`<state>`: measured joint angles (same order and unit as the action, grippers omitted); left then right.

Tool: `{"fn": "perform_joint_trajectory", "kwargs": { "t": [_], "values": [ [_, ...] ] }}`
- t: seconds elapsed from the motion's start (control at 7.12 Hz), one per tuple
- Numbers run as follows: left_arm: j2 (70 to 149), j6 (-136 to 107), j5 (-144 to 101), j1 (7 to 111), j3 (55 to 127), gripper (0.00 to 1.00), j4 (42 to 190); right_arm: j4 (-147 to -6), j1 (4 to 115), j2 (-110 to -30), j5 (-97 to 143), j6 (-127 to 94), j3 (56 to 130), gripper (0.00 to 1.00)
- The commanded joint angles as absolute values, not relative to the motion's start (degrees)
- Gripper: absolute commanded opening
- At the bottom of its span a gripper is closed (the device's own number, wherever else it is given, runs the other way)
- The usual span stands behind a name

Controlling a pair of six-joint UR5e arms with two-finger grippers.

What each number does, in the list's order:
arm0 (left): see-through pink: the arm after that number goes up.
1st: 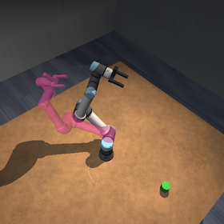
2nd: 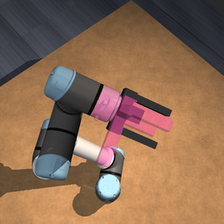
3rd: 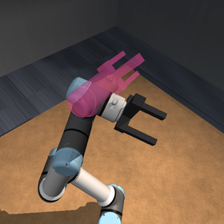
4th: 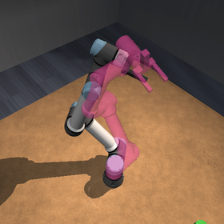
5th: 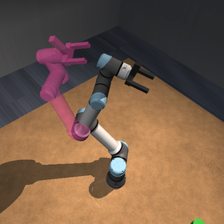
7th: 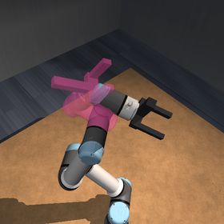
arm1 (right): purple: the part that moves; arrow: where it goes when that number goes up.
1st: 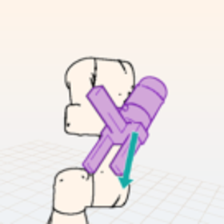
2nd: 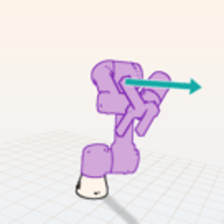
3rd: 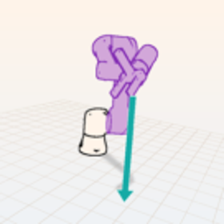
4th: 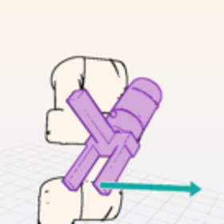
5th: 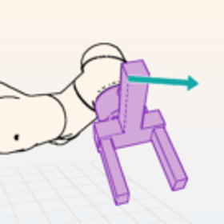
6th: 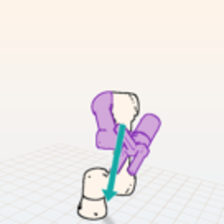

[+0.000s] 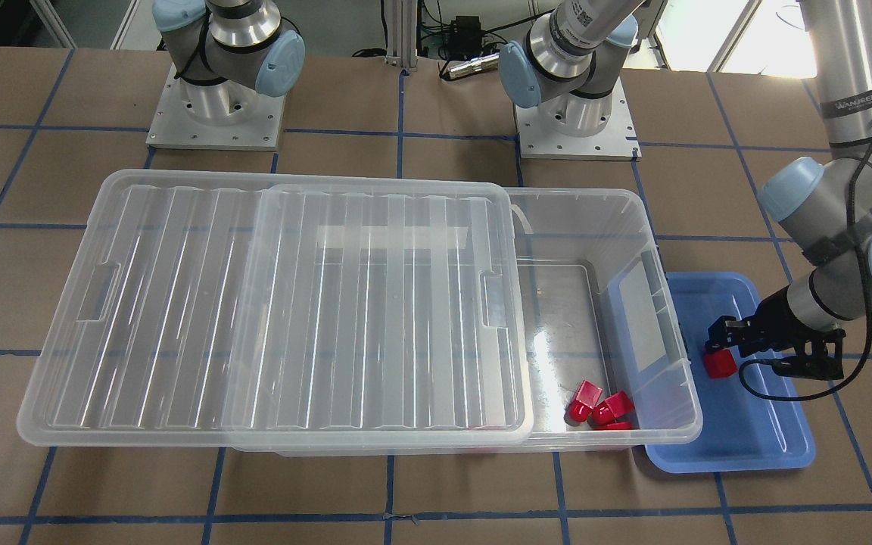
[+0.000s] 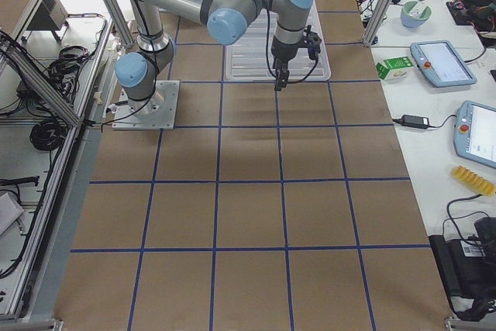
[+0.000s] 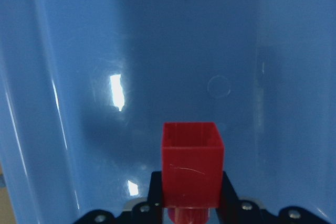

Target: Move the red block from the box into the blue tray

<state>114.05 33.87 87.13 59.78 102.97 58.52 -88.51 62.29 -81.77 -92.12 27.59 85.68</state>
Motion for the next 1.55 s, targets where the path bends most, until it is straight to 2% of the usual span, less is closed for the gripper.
{"fn": "perform_joint_trajectory", "kwargs": {
  "t": [0.0,0.28,0.42,0.7,1.12,1.4],
  "values": [
    [109.1,33.0,87.3,60.7,99.8,1.0,67.9,-89.6,62.9,-77.1,-92.4,24.4,86.7,1.0],
    [104.2,26.5,87.4,65.8,90.0,1.0,84.6,-94.7,65.8,-75.2,-92.5,23.5,87.9,1.0],
    [102.0,23.2,87.4,69.7,87.7,1.0,88.3,-95.5,66.0,-75.2,-92.5,22.8,89.4,1.0],
    [97.9,17.7,88.5,74.3,87.7,1.0,90.1,-99.6,66.2,-75.8,-92.2,21.7,94.5,1.0],
    [94.3,7.2,88.7,86.6,88.2,1.0,90.1,-100.7,72.3,-76.1,-91.5,15.6,95.0,1.0],
    [93.0,5.0,88.7,89.8,88.7,1.0,89.8,-101.9,76.4,-76.7,-91.3,12.4,95.0,1.0]
  ]
}}
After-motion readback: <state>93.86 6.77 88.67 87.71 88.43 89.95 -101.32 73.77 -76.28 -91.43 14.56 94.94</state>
